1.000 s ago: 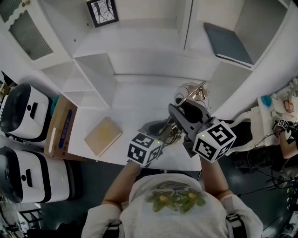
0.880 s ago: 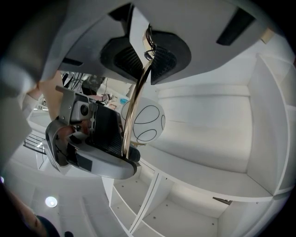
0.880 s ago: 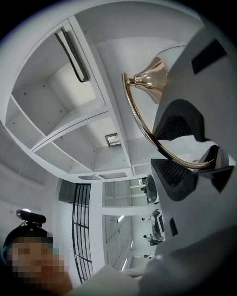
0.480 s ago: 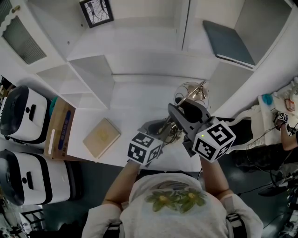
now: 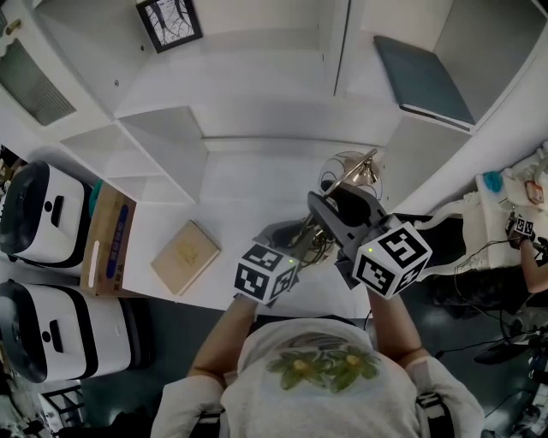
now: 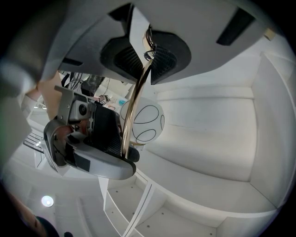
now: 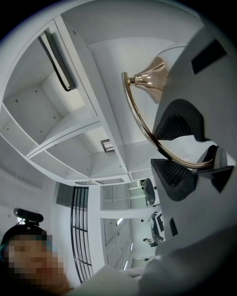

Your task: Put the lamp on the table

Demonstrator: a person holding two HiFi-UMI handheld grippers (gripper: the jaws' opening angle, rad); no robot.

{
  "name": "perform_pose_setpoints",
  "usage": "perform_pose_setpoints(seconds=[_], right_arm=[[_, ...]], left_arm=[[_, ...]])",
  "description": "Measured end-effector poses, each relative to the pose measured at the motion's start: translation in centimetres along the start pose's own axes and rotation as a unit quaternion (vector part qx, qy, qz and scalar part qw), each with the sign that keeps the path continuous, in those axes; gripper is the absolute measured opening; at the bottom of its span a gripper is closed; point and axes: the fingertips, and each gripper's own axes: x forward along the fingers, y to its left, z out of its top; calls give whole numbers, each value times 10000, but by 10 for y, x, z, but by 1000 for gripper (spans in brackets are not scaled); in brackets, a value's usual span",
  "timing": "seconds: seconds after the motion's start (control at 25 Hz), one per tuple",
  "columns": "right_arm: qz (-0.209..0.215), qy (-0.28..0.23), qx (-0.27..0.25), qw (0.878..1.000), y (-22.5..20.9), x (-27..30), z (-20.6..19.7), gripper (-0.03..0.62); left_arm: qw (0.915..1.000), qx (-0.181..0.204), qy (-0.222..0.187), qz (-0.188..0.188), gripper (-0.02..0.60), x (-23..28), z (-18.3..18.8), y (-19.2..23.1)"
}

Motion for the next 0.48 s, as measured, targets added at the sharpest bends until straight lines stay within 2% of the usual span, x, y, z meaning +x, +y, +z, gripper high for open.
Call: perform_pose_setpoints(seconds=[0.48], right_arm=[[-100,97,70,9999,-21,14,-8,138]], left_arm=[[9999,-58,108,-78,72,20,0,15]])
